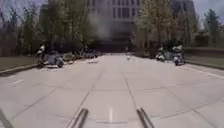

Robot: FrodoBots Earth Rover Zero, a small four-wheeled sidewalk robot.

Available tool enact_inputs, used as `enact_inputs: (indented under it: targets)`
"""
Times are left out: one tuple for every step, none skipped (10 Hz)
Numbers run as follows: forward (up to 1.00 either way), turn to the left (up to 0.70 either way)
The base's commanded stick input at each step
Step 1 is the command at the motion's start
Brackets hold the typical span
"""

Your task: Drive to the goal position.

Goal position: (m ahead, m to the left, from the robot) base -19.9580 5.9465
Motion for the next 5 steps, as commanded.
enact_inputs:
  targets:
    - [0.52, 0.00]
    - [0.00, 0.00]
    - [0.00, 0.00]
    - [0.00, 0.39]
    - [0.00, 1.00]
